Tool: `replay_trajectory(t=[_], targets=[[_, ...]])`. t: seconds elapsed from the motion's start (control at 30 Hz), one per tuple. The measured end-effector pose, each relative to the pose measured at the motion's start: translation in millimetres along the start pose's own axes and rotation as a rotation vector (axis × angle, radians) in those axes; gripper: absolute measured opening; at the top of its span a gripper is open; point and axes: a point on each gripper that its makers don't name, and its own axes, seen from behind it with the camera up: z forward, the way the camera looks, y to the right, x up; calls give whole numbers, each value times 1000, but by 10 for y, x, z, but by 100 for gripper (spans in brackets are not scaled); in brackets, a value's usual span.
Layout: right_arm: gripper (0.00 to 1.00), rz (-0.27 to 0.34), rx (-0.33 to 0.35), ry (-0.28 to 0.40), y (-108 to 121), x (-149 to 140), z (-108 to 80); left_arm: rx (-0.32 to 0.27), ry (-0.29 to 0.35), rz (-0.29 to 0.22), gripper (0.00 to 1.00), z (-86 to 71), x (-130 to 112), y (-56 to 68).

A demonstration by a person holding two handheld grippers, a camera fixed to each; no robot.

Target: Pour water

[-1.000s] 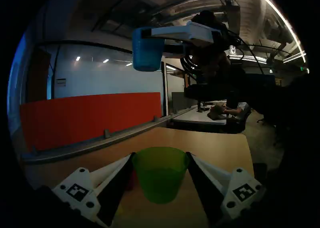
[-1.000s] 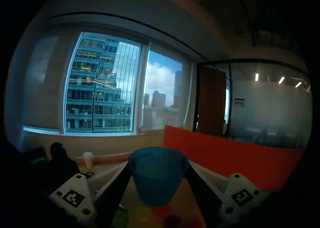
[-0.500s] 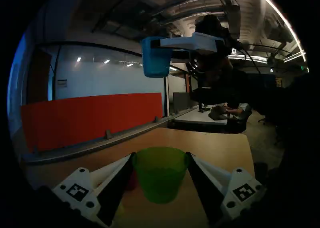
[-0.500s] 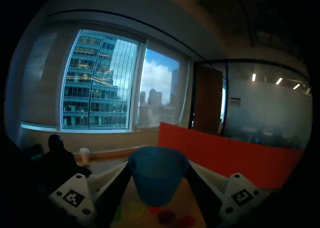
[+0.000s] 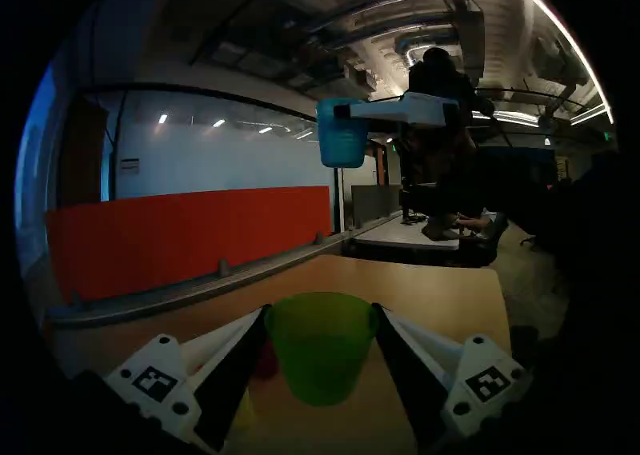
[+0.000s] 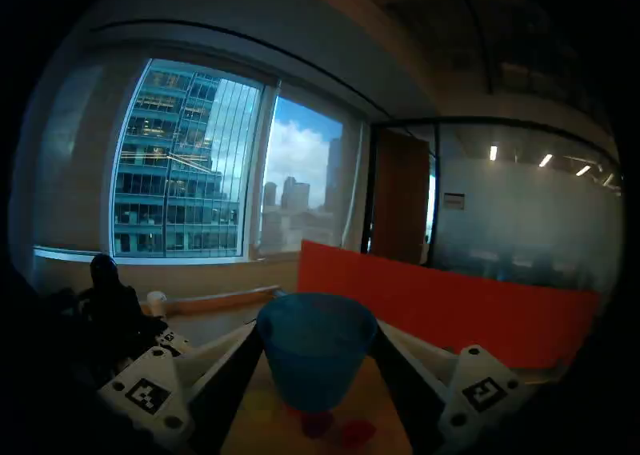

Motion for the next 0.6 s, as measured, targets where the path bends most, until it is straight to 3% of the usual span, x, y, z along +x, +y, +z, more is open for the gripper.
replay_trajectory(t=[0.3, 0.6], targets=[[91, -5, -36, -7, 142, -108, -191, 28, -7, 4, 90, -68, 8, -102], [91, 13, -51, -11, 201, -176, -316, 38, -10, 8, 90, -108, 22, -130]])
